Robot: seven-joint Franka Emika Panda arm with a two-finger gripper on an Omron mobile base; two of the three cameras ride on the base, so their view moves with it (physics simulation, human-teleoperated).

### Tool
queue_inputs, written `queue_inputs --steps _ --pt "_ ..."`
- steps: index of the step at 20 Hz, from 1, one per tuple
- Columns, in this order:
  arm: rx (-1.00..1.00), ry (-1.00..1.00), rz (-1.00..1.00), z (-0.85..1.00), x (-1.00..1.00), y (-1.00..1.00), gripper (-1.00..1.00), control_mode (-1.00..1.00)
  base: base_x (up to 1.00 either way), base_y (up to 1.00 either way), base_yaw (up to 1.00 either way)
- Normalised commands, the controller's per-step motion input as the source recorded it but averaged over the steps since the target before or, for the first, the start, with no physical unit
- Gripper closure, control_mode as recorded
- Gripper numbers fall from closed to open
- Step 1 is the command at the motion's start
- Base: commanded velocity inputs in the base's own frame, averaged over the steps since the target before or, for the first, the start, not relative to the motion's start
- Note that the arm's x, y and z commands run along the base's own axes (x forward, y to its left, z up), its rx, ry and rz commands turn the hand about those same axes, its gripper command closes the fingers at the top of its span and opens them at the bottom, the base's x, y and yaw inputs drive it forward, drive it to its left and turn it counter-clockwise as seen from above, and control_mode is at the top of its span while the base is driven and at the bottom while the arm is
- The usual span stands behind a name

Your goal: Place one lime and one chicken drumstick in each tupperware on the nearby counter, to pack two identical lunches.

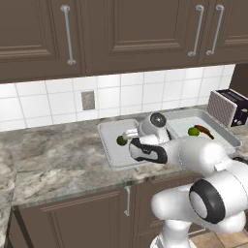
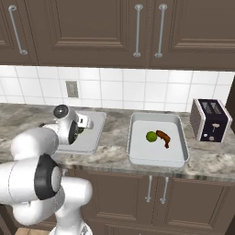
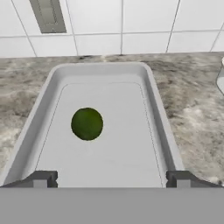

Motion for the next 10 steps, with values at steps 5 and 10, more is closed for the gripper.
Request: queue_inputs --steps 5,10 --pt "0.0 0.0 0.0 1.0 -0.95 -0.7 -1.0 -1.0 0.0 0.0 0.0" --pt "0.0 0.0 0.0 0.98 -1.0 -0.51 -1.0 -1.0 0.0 0.0 0.0"
